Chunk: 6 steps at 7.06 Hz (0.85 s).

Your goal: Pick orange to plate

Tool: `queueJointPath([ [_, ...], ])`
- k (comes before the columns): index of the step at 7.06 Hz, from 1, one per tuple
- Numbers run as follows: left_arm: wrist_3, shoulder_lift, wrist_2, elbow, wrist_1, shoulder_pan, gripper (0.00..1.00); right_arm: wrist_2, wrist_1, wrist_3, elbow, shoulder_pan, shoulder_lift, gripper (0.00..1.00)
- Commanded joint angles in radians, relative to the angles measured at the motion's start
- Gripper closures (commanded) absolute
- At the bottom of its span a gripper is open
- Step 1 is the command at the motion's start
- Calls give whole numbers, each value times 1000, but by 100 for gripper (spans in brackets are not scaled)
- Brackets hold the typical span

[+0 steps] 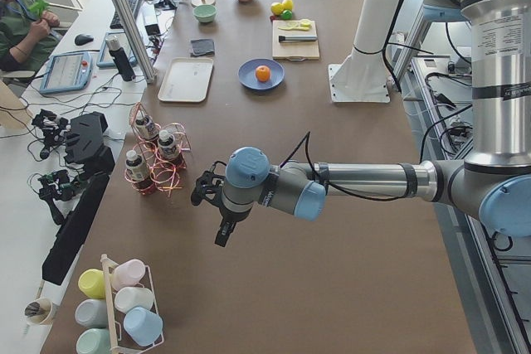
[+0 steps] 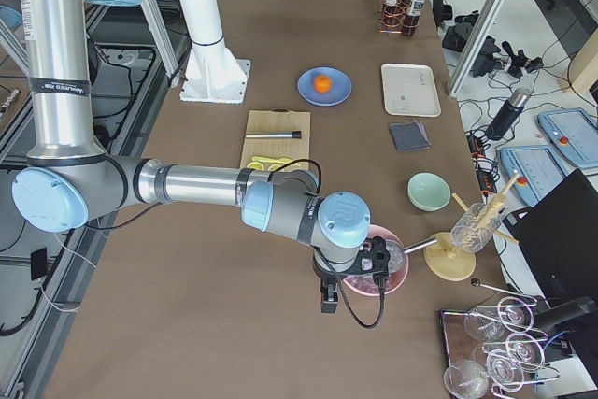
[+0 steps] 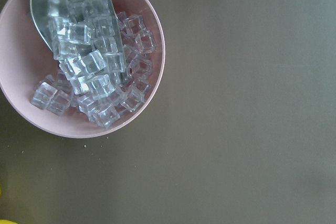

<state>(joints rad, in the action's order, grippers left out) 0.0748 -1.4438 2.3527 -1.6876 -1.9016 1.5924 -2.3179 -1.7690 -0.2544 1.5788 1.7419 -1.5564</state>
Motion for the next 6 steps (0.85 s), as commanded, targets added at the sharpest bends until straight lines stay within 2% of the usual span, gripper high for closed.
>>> queueJointPath([
  [1, 19, -6, -7, -7, 26, 17, 2, -5, 10, 4, 1, -7, -4, 0],
  [3, 19, -12, -44, -15, 26, 18, 2, -6, 11, 4, 10, -8, -5, 0],
  [6, 19, -10, -43, -14, 22, 18, 2, -5, 11, 0, 13, -7, -5, 0],
])
